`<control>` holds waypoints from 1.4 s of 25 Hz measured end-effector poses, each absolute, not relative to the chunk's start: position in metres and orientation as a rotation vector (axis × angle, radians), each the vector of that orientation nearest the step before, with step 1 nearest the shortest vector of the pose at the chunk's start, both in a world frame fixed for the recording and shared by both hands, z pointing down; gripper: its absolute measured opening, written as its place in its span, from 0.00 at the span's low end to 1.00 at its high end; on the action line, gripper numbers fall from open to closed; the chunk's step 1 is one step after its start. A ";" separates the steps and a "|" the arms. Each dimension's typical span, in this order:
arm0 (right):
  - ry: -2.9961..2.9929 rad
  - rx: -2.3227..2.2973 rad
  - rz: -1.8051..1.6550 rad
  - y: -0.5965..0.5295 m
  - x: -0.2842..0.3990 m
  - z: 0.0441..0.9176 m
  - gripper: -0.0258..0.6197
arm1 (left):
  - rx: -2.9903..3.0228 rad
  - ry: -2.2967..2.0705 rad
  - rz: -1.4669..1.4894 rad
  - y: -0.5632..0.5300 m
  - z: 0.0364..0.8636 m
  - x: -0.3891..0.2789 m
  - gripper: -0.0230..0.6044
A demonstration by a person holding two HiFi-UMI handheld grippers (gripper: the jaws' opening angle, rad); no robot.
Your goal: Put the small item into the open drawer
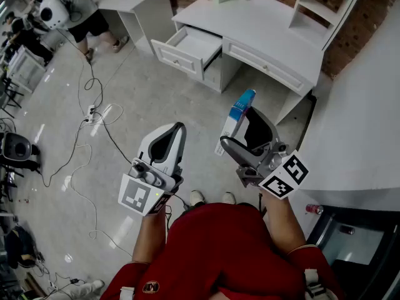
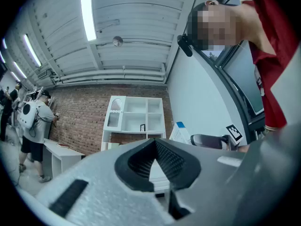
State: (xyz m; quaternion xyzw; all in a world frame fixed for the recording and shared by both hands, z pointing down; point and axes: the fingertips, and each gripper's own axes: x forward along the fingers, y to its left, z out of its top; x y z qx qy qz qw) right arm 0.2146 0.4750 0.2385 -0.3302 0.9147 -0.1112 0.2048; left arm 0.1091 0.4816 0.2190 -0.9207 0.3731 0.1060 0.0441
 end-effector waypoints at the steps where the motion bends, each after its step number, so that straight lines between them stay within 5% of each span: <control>1: 2.553 -0.920 -0.308 0.475 0.214 0.239 0.72 | -2.813 1.142 0.325 0.482 0.219 0.109 0.04; 35: 2.579 -0.918 -0.464 0.338 0.066 0.264 0.72 | -2.793 1.286 0.356 0.361 0.249 -0.068 0.04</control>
